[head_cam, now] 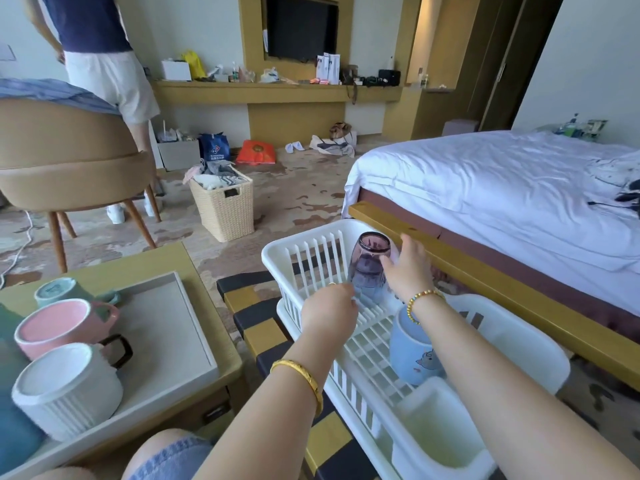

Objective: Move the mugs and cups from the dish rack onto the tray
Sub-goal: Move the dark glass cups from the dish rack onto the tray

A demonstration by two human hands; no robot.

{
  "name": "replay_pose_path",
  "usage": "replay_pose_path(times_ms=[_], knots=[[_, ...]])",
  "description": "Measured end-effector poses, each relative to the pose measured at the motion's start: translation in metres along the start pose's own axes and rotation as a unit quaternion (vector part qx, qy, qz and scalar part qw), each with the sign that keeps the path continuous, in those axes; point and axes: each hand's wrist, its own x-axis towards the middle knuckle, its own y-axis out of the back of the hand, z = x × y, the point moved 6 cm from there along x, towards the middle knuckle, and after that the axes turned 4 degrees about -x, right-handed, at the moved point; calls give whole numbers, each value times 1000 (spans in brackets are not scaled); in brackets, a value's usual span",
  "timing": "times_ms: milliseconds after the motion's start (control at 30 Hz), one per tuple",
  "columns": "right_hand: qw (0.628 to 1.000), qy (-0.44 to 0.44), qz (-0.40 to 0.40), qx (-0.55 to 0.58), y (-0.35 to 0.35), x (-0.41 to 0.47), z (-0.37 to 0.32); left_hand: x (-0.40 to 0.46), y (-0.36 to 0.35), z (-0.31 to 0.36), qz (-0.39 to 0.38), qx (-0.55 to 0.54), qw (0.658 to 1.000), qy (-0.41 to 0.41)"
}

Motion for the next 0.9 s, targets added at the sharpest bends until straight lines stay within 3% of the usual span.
replay_pose_path(times_ms=[100,333,467,700,900], knots=[[998,52,-21,3,-19,15,-24,1,1,0,3,4,1000,0],[1000,-16,-11,-14,-42,28,-15,4,-2,-4,16,-12,1000,7],[993,-38,-64,90,-45,28,-9,5,-2,-4,20,-16,1000,17],[997,-16,-4,81,-43,15,-16,1,0,-6,41,-44,998,23],[988,-1,36,152,-32,17,-21,2,3,-7,63,-74,995,34]])
